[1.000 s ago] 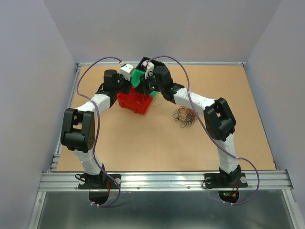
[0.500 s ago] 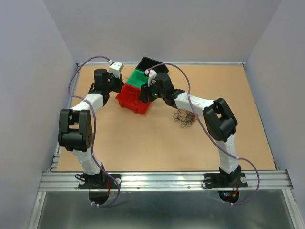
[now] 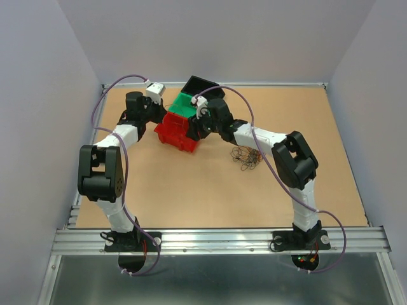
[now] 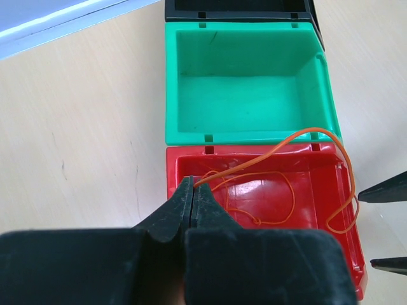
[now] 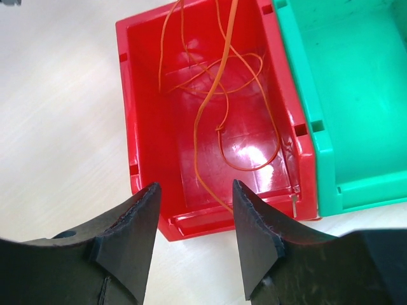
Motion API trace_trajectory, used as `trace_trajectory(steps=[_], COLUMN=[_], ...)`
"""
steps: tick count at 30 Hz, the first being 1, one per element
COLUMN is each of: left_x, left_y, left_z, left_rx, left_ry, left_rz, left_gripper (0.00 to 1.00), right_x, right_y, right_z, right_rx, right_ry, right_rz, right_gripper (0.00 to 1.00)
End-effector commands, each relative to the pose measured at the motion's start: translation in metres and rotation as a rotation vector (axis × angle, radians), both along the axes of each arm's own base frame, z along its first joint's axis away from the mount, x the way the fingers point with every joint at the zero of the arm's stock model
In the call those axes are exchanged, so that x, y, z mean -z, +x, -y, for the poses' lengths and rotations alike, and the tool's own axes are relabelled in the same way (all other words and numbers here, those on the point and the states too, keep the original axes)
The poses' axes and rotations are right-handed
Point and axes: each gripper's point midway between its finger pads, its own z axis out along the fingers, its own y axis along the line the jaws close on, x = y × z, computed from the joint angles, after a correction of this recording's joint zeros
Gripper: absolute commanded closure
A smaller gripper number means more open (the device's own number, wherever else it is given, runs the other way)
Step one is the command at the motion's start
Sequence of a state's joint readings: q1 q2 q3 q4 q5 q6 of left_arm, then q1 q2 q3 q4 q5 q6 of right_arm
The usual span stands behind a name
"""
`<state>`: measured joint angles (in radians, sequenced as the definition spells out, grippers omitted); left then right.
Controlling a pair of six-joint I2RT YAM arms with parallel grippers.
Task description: Untangle the cables
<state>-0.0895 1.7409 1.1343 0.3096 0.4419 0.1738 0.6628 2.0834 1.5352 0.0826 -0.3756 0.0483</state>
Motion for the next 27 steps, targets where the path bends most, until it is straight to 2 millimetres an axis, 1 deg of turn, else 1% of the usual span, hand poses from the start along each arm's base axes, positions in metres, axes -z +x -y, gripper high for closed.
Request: trace_trajectory(steps=[1,3,4,5,6,13,15,19,20,21,22,25,26,27], left_x=[-0.025,-0.024,-0.024,-0.025,-0.026,-0.024,-0.024,-0.025,-0.025,-0.025,-0.025,-0.025,-0.026,-0.026], left_y=[0.007,0.007,0.007,0.007,0.007,0.007,0.007,0.008,0.008,0.008,0.007,0.006,0.006,0.006], left_z=[0.003,0.002,0.002,0.003,0.003,0.001,0.002,0.0,0.0,0.0,0.0,0.001,0.001,0.002], left_rx=[0.018,0.019,0.019,0.02,0.02,0.02,0.021,0.02,0.019,0.024,0.025,0.034,0.034,0.034], left_ry=[-0.026,-0.027,-0.026,-0.028,-0.028,-0.032,-0.035,-0.038,-0.039,-0.045,-0.051,-0.061,-0.061,-0.061], left_rz=[0.059,0.056,0.056,0.057,0.06,0.054,0.051,0.052,0.049,0.048,0.044,0.04,0.042,0.042], left_gripper=[1.0,1.0,1.0,1.0,1.0,1.0,1.0,1.0,1.0,1.0,1.0,1.0,1.0,1.0], right_x=[-0.011,-0.007,-0.009,-0.008,-0.004,-0.003,0.001,0.001,0.002,0.008,0.007,0.007,0.009,0.009], right_y=[-0.002,0.0,0.002,0.002,0.002,0.003,0.002,0.006,0.006,0.004,0.005,0.003,0.003,0.002], right_z=[-0.01,-0.011,-0.012,-0.014,-0.014,-0.017,-0.018,-0.019,-0.019,-0.016,-0.015,-0.014,-0.012,-0.012], right_rx=[-0.058,-0.054,-0.054,-0.057,-0.062,-0.072,-0.076,-0.068,-0.068,-0.078,-0.077,-0.077,-0.076,-0.076], right_ry=[0.005,-0.004,-0.002,-0.003,-0.007,-0.006,-0.011,-0.012,-0.013,-0.042,-0.044,-0.051,-0.057,-0.058], right_rz=[0.03,0.02,0.025,0.022,0.012,0.004,-0.004,0.001,-0.001,0.002,0.002,0.002,0.0,0.001], right_gripper=[0.46,0.48,0.51,0.55,0.62,0.6,0.6,0.68,0.69,0.71,0.78,0.9,0.99,0.99])
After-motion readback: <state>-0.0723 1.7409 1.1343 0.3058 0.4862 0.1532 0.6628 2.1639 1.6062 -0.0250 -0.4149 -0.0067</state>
